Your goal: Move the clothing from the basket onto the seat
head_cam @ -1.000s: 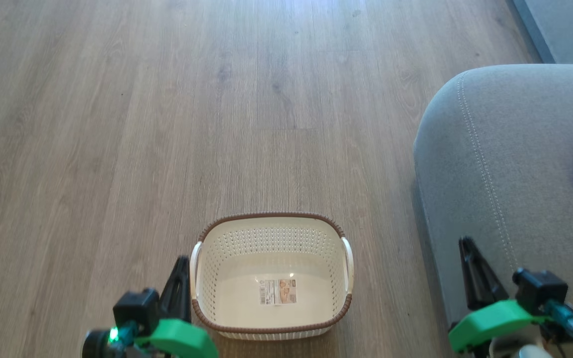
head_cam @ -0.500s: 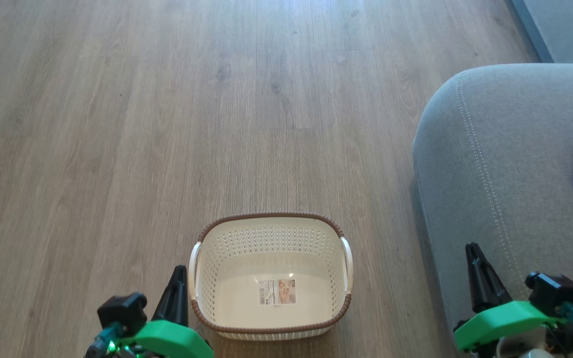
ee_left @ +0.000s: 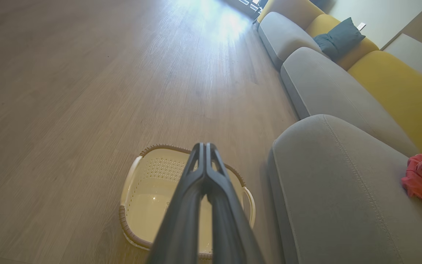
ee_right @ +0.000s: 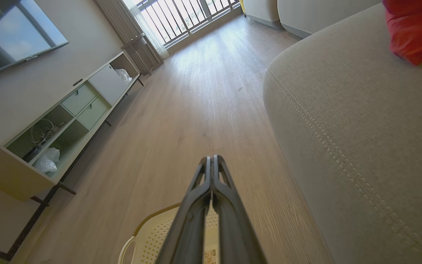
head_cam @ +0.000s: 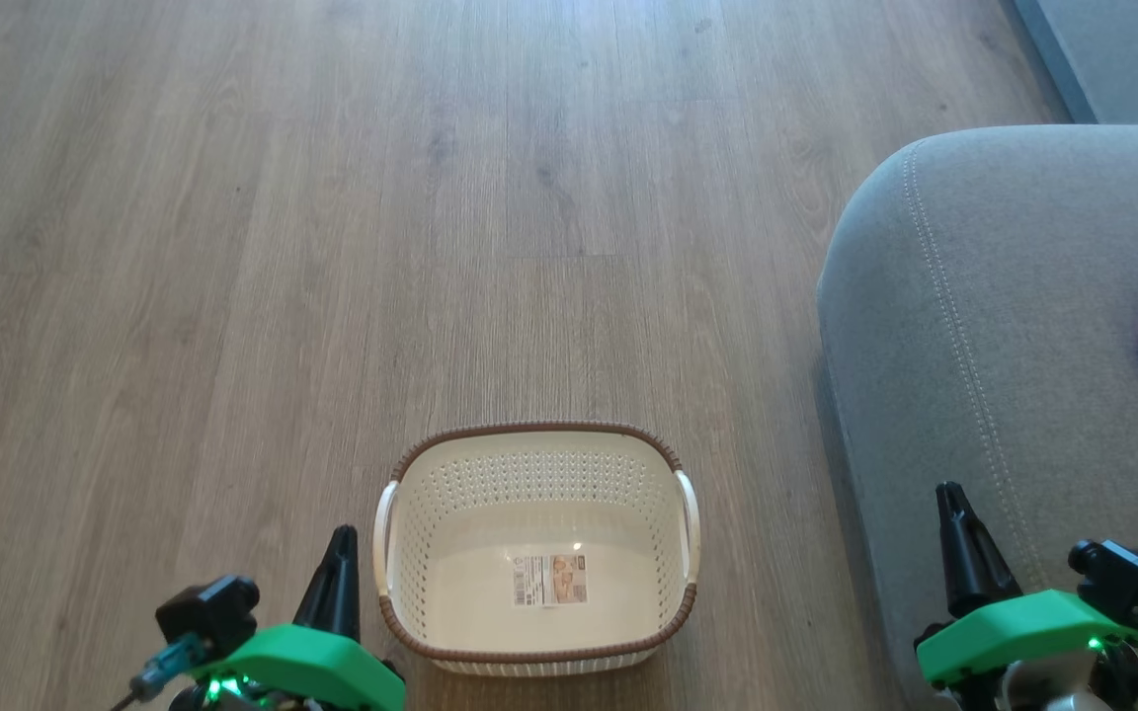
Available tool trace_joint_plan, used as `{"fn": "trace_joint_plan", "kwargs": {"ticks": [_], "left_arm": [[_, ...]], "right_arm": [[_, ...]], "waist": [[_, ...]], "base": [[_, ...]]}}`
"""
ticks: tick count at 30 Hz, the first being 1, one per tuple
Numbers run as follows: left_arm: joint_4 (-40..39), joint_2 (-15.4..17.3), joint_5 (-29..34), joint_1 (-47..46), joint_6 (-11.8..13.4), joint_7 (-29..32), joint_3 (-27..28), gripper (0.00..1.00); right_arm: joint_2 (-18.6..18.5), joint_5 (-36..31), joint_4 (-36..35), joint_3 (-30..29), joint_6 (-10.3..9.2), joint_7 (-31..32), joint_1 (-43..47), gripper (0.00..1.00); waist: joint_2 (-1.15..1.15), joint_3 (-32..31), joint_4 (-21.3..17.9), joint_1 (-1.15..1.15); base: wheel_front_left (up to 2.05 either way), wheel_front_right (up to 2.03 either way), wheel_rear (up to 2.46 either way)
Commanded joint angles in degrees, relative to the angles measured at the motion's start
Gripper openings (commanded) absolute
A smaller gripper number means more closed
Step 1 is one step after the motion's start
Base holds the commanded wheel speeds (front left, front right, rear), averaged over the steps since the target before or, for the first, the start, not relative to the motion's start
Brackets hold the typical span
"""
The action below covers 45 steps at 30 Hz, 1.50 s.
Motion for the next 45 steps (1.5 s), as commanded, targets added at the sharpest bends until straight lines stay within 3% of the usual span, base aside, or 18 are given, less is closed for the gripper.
{"fn": "trace_joint_plan", "kwargs": {"ticks": [1,45], "left_arm": [[-1.35,0.58,-2.43,-3.28,-0.74,0.54,1.64,0.00],[-0.11,1.13,-29.36,-6.08,-6.22,7.18,8.22,0.00]], "right_arm": [[-0.20,2.53,-1.86,-0.25,-0.01,0.62,-3.27,0.00],[-0.24,30.03,-1.84,-2.25,-0.01,7.80,-5.87,0.00]], "waist": [[0.00,0.00,-0.03,0.00],[0.00,0.07,-0.49,0.00]], "base": [[0.00,0.00,0.00],[0.00,0.00,0.00]]}}
